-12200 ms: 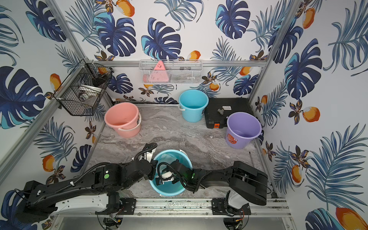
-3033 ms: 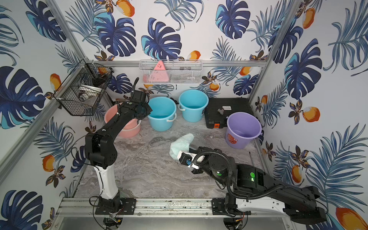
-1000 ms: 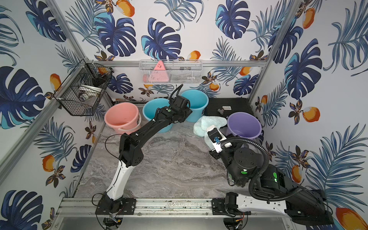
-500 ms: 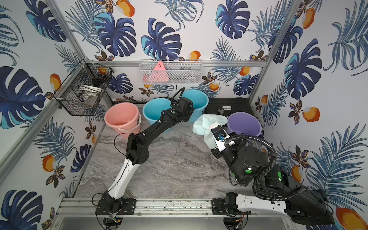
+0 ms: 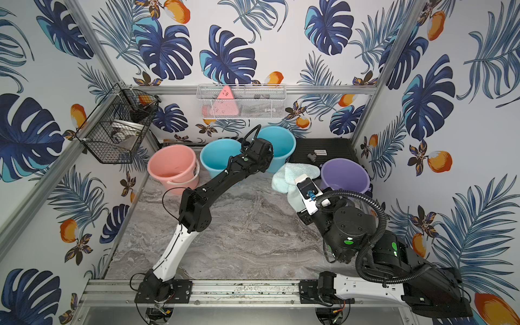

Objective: Wipe the inside of the bucket with a cloth
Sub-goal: Pick up the bucket from the center of the board.

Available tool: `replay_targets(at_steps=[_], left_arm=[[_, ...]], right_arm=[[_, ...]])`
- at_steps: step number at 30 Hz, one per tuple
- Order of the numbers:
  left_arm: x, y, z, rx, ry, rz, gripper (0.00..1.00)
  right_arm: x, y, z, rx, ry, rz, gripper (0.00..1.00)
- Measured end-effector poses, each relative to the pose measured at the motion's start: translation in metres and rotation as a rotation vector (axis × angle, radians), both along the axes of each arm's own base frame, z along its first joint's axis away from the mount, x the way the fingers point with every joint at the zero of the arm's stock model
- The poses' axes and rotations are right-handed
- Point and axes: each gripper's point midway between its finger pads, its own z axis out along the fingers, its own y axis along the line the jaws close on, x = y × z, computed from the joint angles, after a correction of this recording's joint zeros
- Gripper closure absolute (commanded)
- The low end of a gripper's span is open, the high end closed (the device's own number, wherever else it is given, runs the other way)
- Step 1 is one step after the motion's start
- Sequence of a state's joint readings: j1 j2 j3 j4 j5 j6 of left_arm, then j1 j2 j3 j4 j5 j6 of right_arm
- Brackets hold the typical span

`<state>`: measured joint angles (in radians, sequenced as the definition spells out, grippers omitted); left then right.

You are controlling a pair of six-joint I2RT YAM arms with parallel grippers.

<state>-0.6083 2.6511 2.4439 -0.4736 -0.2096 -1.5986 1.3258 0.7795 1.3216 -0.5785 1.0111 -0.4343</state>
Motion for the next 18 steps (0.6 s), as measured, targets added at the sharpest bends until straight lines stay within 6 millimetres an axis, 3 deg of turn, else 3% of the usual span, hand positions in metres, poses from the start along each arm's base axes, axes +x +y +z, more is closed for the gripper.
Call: replay_targets(at_steps=[9,13,18], left_arm=[[-0.010,0.001,0.003,-0.002,0.025,-0.019,0.99],[-0.023,-0.003,0.023,-0.011,0.018,-0.042,1.00],[-0.054,-0.014,0.062,-0.037,-0.007,-0.120,1.00]], right_arm=[[0.000,-0.001,0.004,0.005,-0.001,0.000,1.00],[-0.001,-0.004,0.006,0.012,-0.005,-0.004,1.00],[0.000,-0.008,0.008,-0.011,-0.017,-0.016,1.00]])
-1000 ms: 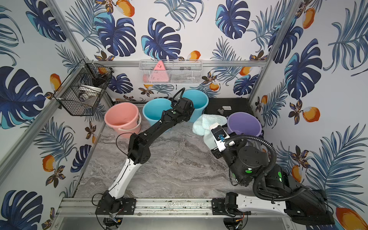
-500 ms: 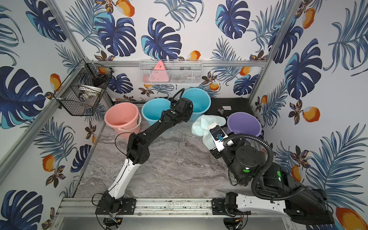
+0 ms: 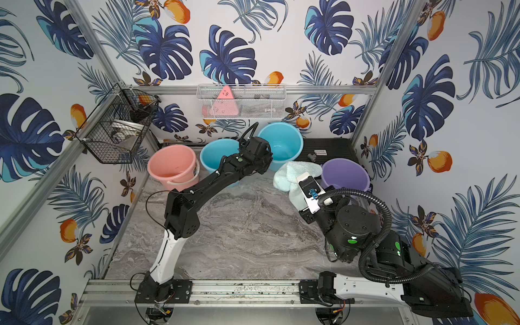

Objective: Wipe the inside of the bucket with a cloth
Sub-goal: Pick up the bucket from the center of the board.

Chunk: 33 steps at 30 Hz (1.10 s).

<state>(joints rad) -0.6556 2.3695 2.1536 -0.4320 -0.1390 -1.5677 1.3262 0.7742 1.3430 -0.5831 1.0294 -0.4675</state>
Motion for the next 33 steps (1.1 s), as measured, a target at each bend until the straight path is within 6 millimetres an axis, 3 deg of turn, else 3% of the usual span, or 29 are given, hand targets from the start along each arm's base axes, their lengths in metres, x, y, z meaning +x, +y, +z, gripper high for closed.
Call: replay_targets(at_steps=[7,14,18,21,26,33], left_arm=[[-0.056,-0.010,0.026,0.016,-0.034,-0.156,1.00],[-0.123,-0.005,0.044,0.096,-0.076,-0.371,1.00],[-0.160,0.004,0.063,0.165,-0.129,-0.503,1.00],[-0.192,0.024,0.068,0.238,-0.154,-0.599,1.00],[-0.242,0.074,0.052,0.385,-0.120,-0.733,1.00],[-0.286,0.122,0.051,0.518,-0.126,-0.865,1.00]], right_arm=[[-0.001,-0.010,0.008,0.006,-0.015,-0.019,1.00],[-0.003,-0.021,0.010,0.027,-0.017,-0.026,1.00],[-0.003,-0.014,0.002,0.005,0.002,-0.008,1.00],[-0.002,-0.005,-0.005,-0.008,0.023,0.008,1.00],[-0.004,0.026,-0.030,-0.070,0.089,0.090,1.00],[-0.009,0.074,-0.079,-0.184,0.184,0.224,1.00]])
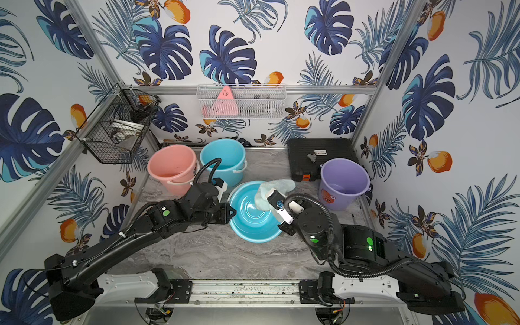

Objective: Wipe the inside of the bucket with a cloth
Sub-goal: Pick up the bucket from the center of the board, then wipe the dirt from the inside of the bucket.

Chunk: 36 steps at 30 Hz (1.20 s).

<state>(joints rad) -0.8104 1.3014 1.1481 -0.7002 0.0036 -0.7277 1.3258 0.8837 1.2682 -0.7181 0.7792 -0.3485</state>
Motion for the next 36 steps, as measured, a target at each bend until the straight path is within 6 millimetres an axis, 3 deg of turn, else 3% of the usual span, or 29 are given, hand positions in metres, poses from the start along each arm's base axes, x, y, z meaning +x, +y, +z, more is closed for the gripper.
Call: replay_targets(at_steps=[6,9,16,22,30,36], left_arm=[[-0.023,0.022,0.003,0.049,-0.024,-0.087,1.00],[-0.034,0.030,-0.004,0.067,-0.014,-0.122,1.00],[-0.060,0.052,-0.031,0.112,0.042,-0.155,1.00],[-0.068,0.058,-0.038,0.090,0.034,-0.153,1.00],[-0.075,0.058,-0.039,0.054,0.051,-0.151,1.00],[-0.081,0.057,-0.039,0.037,0.067,-0.168,1.00]], right_arm=[[-0.011,0.038,-0.044,-0.095,0.081,0.137,1.00],[-0.017,0.052,-0.063,-0.145,0.109,0.196,1.00],[-0.041,0.088,-0.076,-0.159,0.092,0.375,1.00],[-0.059,0.119,-0.092,-0.188,0.073,0.514,1.00],[-0.064,0.111,-0.158,-0.354,0.083,0.560,1.00],[-0.053,0.107,-0.199,-0.515,0.020,0.552,1.00]])
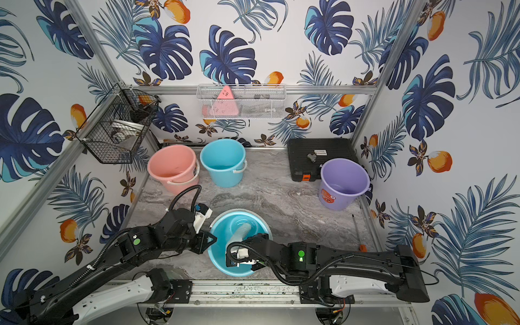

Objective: Wipe the inside of the bucket with a cloth
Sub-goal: Wipe the dirt from the inside of the bucket.

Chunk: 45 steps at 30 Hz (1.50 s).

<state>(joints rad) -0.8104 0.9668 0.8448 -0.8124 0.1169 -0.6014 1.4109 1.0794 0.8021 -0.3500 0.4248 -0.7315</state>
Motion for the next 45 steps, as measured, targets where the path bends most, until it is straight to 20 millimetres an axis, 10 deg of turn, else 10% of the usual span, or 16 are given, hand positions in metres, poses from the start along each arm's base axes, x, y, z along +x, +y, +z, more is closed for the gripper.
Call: replay_targets(at_steps=[24,36,45], left_arm=[[-0.004,0.007,0.001,0.008,-0.005,0.008,1.00],[0.006,0.014,0.008,0.031,-0.052,0.067,1.00],[0.006,0.011,0.015,0.007,-0.052,0.076,1.00]], right_arm=[[0.083,0.056,-0.089,-0.233,-0.071,0.168,1.00],[0.122,0.027,-0.086,-0.390,-0.261,0.053,1.00],[0.101,0.002,-0.083,-0.490,-0.172,0.034,1.00]])
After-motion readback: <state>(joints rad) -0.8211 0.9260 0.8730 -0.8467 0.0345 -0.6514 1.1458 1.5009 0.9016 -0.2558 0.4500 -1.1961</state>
